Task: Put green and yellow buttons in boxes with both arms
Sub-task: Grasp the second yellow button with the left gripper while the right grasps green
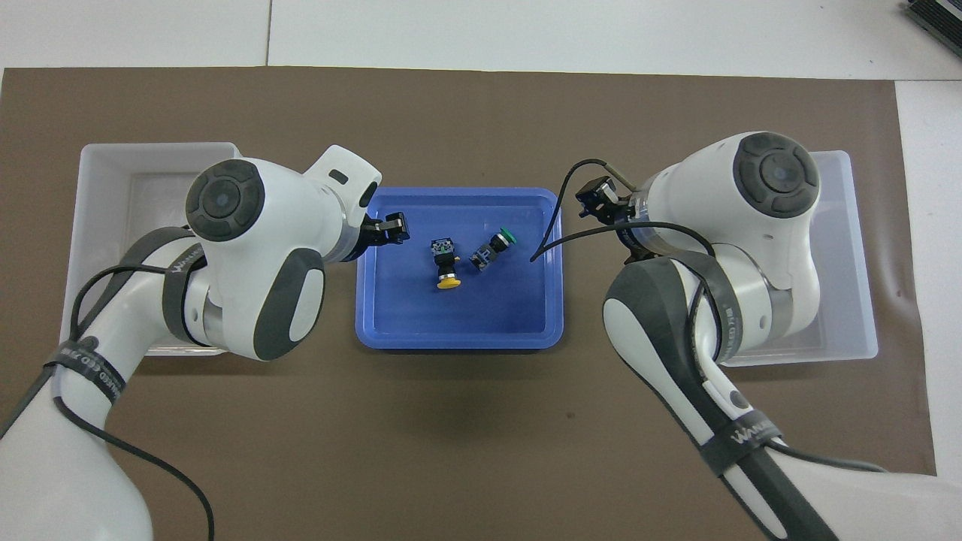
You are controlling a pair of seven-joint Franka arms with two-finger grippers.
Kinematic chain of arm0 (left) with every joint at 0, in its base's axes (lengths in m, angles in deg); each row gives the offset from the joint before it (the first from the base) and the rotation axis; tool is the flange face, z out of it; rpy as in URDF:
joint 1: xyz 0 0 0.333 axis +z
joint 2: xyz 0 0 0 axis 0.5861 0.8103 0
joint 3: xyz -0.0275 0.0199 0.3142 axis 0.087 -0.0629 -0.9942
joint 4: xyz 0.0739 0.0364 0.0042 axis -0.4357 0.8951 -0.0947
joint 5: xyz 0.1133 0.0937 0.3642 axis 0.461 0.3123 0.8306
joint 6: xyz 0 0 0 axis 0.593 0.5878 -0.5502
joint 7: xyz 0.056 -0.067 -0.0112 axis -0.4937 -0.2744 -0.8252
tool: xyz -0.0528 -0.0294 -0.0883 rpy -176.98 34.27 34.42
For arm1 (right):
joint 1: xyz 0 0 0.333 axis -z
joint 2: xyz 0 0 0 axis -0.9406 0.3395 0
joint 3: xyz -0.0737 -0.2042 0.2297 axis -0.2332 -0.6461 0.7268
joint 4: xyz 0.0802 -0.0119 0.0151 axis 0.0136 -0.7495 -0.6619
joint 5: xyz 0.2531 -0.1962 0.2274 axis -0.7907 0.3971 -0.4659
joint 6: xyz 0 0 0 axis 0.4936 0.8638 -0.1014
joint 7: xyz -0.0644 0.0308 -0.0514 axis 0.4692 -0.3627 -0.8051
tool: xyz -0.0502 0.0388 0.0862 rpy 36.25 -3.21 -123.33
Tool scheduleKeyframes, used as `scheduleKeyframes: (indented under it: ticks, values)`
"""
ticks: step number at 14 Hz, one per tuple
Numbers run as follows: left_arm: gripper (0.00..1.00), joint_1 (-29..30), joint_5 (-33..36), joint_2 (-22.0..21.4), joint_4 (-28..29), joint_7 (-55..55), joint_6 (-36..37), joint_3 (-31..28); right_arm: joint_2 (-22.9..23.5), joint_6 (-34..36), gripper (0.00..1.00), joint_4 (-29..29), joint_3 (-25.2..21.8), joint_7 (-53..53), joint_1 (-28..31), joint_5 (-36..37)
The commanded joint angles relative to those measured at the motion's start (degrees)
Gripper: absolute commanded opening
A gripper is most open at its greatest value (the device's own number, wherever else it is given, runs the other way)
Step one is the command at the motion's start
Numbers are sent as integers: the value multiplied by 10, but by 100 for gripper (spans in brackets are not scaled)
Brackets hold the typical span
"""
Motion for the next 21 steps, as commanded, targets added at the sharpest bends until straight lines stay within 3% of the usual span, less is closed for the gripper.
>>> scheduleKeyframes:
  ticks: [1,4,9,13,17,21]
  values:
    - [62,-37,-11,21,20,-33,-60,-10,40,-8,100,48,7,-46,0,-8]
    - [62,-66,-11,63,20,-60,-127,-10,74,-27,100,65,26,-88,0,-7]
    - [60,-73,-11,79,20,-55,-138,-10,140,-31,100,110,45,-148,-12,-7]
    - [39,-73,-11,87,24,-52,-138,-10,156,-66,100,102,47,-165,-33,-9]
    - [3,-71,-11,89,24,-51,-132,-10,157,-97,100,60,47,-160,-41,-16]
    - [0,-51,-10,89,15,-27,-124,-11,151,-123,100,23,49,-160,-45,-24]
